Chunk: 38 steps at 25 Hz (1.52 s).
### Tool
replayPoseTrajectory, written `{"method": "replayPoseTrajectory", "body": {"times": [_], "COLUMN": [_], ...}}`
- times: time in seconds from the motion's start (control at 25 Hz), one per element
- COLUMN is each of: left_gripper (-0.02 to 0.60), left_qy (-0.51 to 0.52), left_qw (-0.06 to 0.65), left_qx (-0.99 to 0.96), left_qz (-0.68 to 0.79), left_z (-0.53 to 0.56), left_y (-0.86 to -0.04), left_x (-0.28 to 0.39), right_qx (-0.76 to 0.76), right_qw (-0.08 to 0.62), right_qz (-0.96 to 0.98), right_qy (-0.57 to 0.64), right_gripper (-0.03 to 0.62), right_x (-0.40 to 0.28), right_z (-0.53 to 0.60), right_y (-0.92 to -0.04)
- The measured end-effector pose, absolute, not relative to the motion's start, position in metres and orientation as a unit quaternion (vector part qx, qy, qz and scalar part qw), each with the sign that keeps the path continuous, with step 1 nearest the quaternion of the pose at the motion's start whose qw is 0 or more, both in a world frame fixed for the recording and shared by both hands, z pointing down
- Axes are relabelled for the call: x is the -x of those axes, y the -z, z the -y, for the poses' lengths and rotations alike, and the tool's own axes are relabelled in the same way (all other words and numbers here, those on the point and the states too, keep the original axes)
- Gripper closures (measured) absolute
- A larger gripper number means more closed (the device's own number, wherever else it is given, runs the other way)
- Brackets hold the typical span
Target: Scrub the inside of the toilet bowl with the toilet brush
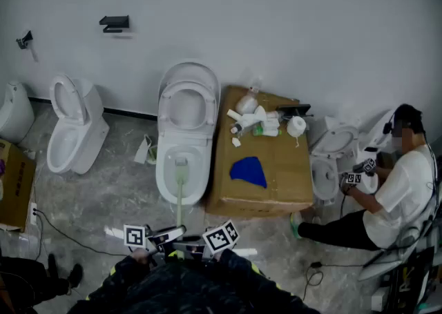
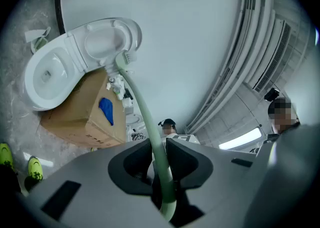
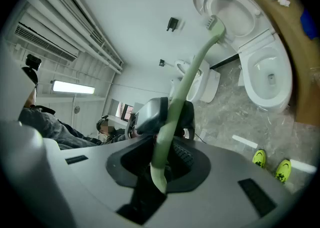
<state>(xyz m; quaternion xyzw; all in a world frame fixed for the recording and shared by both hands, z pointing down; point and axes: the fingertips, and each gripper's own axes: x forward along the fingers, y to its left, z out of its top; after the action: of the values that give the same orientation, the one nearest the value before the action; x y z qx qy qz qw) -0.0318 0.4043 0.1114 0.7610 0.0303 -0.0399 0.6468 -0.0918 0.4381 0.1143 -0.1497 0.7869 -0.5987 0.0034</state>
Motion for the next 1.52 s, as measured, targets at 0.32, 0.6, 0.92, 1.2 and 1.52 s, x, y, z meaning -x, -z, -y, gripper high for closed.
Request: {"method": "replayPoseTrajectory", "body": {"times": [0.32, 0.6, 0.92, 1.2, 1.52], "left_gripper": [0.491, 0.491, 0.491, 0.491, 0.491], "left_qy": [0.035, 0.032, 0.026, 0.021, 0.022], "left_qw": [0.652, 0.657, 0.659, 0.662, 0.676], "left_qx": [-0.757, -0.753, -0.751, -0.748, -0.737], "left_qz": [-0.027, -0.026, -0.032, -0.034, -0.013], "left_z": [-0.405, -0.403, -0.406, -0.405, -0.373], "left_y": [-0.117, -0.117, -0.123, -0.130, -0.145], "left_x": [0.038, 0.044, 0.051, 0.046, 0.031], "right_qx": [0.151, 0.155, 0.167, 0.170, 0.154], "right_qw": [0.002, 0.007, 0.005, 0.004, -0.005], "right_qz": [-0.785, -0.777, -0.775, -0.765, -0.759], "right_qy": [0.601, 0.610, 0.610, 0.622, 0.632], "right_gripper": [0.523, 0.523, 0.520, 0.519, 0.519], "right_x": [0.098, 0.104, 0.111, 0.107, 0.092], "right_z": [-0.438, -0.435, -0.436, -0.436, -0.405], "right_y": [-0.118, -0.117, -0.121, -0.129, -0.143]}}
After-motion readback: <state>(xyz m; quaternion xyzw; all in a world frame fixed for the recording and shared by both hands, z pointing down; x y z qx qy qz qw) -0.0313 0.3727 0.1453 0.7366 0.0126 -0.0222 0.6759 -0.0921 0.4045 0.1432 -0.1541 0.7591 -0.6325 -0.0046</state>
